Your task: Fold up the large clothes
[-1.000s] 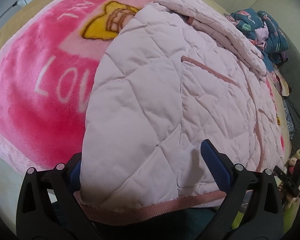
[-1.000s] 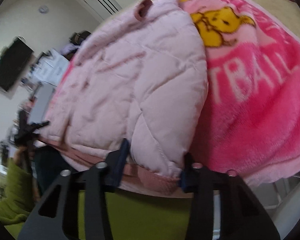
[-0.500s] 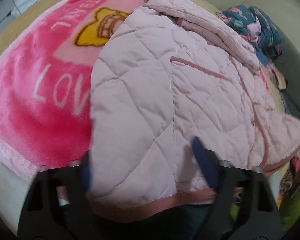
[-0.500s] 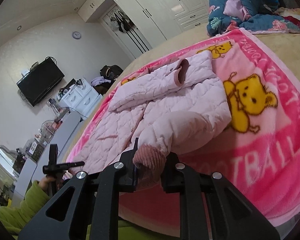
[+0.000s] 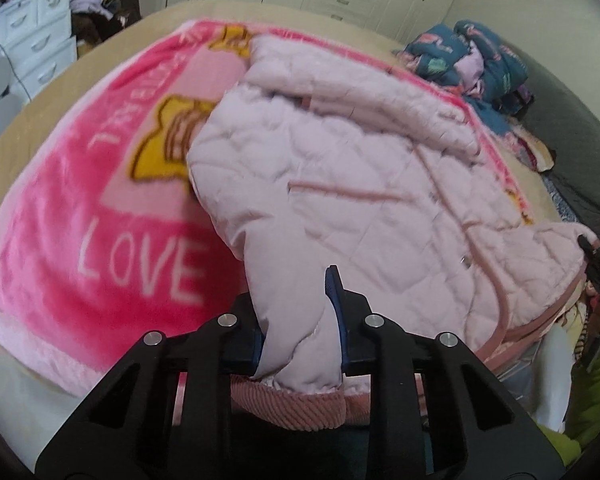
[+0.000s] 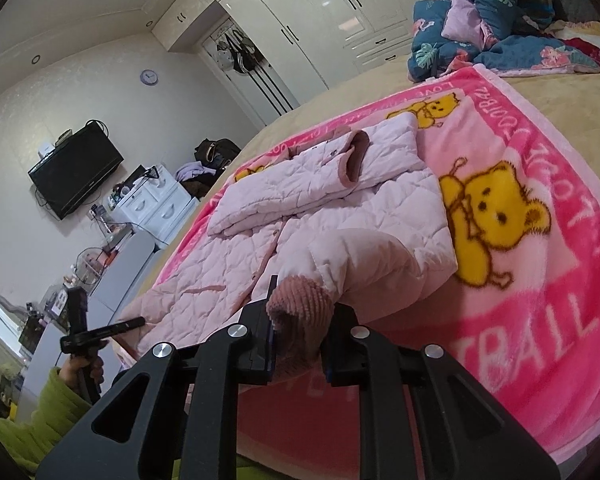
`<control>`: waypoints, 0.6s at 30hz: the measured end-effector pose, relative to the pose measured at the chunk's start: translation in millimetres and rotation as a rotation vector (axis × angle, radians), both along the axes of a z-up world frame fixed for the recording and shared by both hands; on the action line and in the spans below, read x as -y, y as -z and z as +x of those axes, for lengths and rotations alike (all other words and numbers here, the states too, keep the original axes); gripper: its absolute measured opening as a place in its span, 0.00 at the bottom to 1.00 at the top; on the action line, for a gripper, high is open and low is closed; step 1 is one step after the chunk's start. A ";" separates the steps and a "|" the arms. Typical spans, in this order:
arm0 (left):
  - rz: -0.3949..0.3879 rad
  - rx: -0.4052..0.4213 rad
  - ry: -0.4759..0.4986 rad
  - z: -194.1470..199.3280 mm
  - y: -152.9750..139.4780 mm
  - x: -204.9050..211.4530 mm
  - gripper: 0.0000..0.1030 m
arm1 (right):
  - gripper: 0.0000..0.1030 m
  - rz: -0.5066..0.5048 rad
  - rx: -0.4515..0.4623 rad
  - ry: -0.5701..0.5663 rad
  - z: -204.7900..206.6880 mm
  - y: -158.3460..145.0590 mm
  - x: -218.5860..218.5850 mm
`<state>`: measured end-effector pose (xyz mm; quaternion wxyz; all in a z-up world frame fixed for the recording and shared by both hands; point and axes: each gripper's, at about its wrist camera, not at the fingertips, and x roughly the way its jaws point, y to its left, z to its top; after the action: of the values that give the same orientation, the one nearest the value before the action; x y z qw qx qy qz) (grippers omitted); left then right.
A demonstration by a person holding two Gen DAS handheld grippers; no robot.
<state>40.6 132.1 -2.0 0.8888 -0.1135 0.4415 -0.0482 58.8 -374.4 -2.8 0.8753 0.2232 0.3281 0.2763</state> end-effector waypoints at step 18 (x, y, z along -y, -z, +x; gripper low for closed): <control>0.052 0.177 -0.019 27.1 -56.6 22.3 0.17 | 0.15 0.028 0.040 0.055 26.5 -12.8 2.3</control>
<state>67.7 109.9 54.6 0.9273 -0.0900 0.3612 -0.0384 85.2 -376.7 10.0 0.8857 0.2388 0.3006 0.2611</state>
